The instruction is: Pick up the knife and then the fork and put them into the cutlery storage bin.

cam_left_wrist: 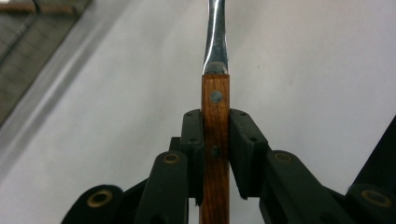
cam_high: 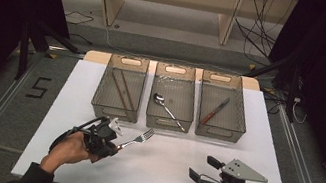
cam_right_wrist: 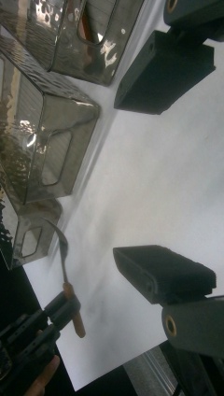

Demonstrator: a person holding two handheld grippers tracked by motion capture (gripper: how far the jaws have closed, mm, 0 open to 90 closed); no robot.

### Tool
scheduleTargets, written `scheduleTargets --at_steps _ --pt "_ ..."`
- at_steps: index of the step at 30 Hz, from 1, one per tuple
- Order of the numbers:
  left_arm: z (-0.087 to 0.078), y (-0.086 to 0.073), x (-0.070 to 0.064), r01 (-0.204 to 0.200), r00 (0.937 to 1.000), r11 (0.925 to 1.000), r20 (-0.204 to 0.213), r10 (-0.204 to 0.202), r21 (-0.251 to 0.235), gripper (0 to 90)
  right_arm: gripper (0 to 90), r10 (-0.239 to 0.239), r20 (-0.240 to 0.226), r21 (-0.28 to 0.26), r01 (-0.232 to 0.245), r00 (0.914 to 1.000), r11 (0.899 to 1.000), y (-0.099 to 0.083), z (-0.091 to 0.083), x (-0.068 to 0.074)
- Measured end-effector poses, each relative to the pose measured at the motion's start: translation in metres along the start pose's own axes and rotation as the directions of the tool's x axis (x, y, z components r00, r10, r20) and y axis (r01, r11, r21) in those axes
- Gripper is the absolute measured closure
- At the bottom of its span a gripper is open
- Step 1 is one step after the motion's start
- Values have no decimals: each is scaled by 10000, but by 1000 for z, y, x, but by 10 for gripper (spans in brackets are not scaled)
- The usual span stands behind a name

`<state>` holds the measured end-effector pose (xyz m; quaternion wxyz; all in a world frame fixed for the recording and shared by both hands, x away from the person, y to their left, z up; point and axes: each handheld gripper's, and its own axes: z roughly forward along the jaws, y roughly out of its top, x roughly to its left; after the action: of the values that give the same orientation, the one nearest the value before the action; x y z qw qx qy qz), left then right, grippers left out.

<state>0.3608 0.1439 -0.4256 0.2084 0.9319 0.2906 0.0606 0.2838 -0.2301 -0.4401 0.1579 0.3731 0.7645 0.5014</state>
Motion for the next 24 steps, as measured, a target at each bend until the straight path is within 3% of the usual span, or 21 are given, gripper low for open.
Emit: scheduleTargets --at_steps 5,15,24 --pt "-10 12 0 68 9999 9969 93 -60 -785 761 246 41 19 5 -41 10000 10000 0 0 0" --pt "-14 38 2 170 9998 9839 127 -150 -1778 761 246 45 15 43 -45 10000 10000 -1 1 0" --pt "-16 71 9 433 9990 9606 190 -396 -2746 760 246 47 1 11 -47 10000 10000 -1 0 0"
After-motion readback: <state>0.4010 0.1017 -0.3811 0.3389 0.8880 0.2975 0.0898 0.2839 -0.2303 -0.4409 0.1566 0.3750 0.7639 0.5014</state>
